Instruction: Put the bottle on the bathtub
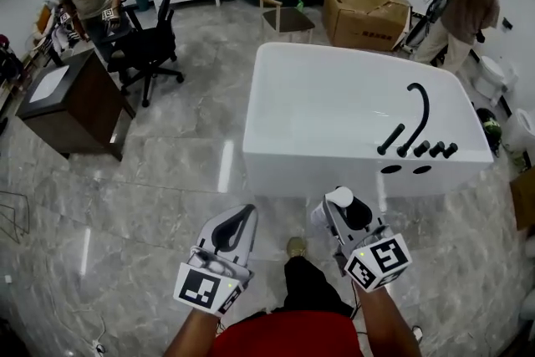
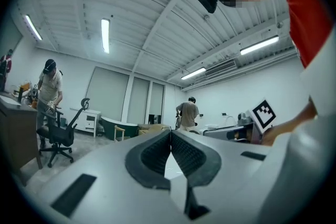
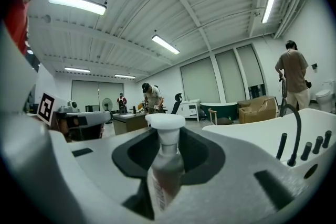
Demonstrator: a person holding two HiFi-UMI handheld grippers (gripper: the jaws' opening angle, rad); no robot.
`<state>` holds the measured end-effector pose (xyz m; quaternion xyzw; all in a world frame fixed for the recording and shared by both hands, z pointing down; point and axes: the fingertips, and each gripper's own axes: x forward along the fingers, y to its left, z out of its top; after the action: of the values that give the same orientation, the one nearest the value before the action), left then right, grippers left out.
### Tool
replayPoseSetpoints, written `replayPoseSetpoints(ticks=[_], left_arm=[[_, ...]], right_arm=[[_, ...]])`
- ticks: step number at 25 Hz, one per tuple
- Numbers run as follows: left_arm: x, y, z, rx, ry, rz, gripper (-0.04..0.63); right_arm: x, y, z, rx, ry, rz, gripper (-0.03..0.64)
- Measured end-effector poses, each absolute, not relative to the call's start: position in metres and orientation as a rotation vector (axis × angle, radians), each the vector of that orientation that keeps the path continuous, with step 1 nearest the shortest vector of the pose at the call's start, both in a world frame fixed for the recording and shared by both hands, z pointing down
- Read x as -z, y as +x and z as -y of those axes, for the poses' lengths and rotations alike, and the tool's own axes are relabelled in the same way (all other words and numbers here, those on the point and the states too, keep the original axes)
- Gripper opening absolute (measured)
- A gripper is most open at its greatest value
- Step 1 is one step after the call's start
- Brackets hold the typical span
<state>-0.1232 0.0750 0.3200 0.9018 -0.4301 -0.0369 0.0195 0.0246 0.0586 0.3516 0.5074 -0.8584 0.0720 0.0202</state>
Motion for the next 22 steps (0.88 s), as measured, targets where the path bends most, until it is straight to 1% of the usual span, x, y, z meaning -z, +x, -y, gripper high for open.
replayPoseSetpoints(ticks=[6,12,22], left_arm=[[-0.334,-0.097,0.026,0.060,2.751,1.427,0.011],[-0.359,-0.064,0.113,0.011,2.703,1.468,0.011],[-0.392,-0.045,0.196,-0.053,2.652,1.546,0.011]], right_arm=[[-0.383,0.043,0.041,-0.155,1.455,2.673,0.115],[-0.430,0.063,0.133,-0.161,1.331,2.692,0.115],[-0.515,0.082,0.226,-0.174,1.248,2.637,0.115]])
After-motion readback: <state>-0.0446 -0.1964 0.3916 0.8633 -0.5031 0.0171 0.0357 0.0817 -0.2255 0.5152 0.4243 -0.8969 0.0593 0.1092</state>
